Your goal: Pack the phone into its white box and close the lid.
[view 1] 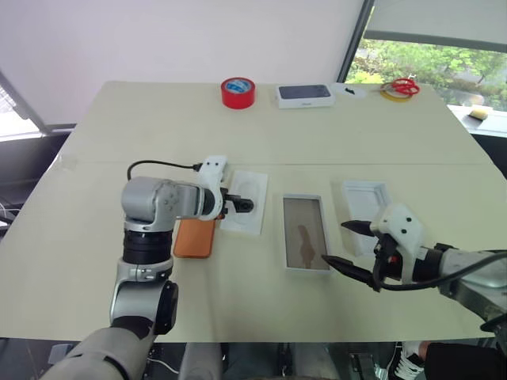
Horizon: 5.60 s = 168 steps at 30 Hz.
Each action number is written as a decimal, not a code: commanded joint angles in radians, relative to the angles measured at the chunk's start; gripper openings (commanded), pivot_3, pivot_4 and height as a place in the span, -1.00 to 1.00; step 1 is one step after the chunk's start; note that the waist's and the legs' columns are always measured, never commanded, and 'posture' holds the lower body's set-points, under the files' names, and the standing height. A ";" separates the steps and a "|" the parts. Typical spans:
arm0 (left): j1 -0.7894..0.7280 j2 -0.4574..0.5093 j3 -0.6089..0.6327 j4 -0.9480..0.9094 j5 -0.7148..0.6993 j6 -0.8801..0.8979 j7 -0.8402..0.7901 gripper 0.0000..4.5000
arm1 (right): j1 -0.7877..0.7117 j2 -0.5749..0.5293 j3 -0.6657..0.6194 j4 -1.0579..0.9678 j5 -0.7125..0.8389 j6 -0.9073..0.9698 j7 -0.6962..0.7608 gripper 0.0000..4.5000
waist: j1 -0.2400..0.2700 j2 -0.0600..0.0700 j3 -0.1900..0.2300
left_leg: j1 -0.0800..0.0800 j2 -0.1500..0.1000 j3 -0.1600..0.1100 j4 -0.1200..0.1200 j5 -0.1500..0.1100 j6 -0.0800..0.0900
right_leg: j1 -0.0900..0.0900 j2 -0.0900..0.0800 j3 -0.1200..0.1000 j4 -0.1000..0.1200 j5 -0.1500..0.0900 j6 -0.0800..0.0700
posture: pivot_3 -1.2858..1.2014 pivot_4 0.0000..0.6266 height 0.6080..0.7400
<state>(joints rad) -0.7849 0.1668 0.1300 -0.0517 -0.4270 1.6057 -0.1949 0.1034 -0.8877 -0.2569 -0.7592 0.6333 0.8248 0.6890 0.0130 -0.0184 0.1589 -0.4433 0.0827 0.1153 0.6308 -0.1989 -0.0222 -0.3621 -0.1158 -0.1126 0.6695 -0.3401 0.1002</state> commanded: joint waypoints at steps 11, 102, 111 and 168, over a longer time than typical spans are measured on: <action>-0.015 -0.020 0.075 0.017 0.032 0.007 0.030 -0.99 | -0.082 -0.066 0.063 -0.004 0.008 0.064 0.030 1.00 | 0.000 -0.002 0.001 | 0.000 0.000 0.000 0.000 0.000 0.000 | 0.000 0.000 0.000 0.000 0.000 0.000 | 0.03 -0.52 0.85; 0.198 0.531 -0.224 -0.296 -0.580 -0.583 0.086 0.43 | -0.490 0.155 0.367 0.339 -0.426 -0.029 -0.034 -0.51 | -0.014 -0.005 0.005 | 0.000 0.000 0.000 -0.003 0.004 -0.008 | -0.001 0.002 -0.001 -0.002 0.001 -0.002 | 0.03 -0.52 0.85; 0.394 0.704 -0.306 -0.260 -0.208 -0.988 -0.427 0.43 | -0.672 0.351 0.544 0.484 -0.543 0.042 -0.170 -0.99 | -0.007 -0.002 0.006 | -0.007 0.002 0.007 -0.004 0.005 -0.009 | -0.010 0.001 0.000 -0.002 0.001 -0.002 | 0.03 -0.52 0.85; 0.452 0.329 0.165 -0.243 -0.658 0.009 -0.049 0.99 | -0.831 0.658 0.889 0.705 -0.689 0.004 -0.021 -1.00 | -0.022 -0.001 0.004 | 0.000 0.001 0.008 -0.002 0.004 -0.006 | -0.007 -0.002 0.004 0.005 0.001 -0.002 | 0.03 -0.52 0.85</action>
<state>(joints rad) -0.3475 0.5399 0.3419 -0.3154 -0.9979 1.5796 -0.2512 -0.7202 -0.2388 0.6224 -0.0375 -0.0566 0.8388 0.6557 -0.0091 -0.0199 0.1627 -0.4429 0.0837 0.1223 0.6289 -0.1954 -0.0284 -0.3678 -0.1181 -0.1087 0.6741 -0.3390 0.0986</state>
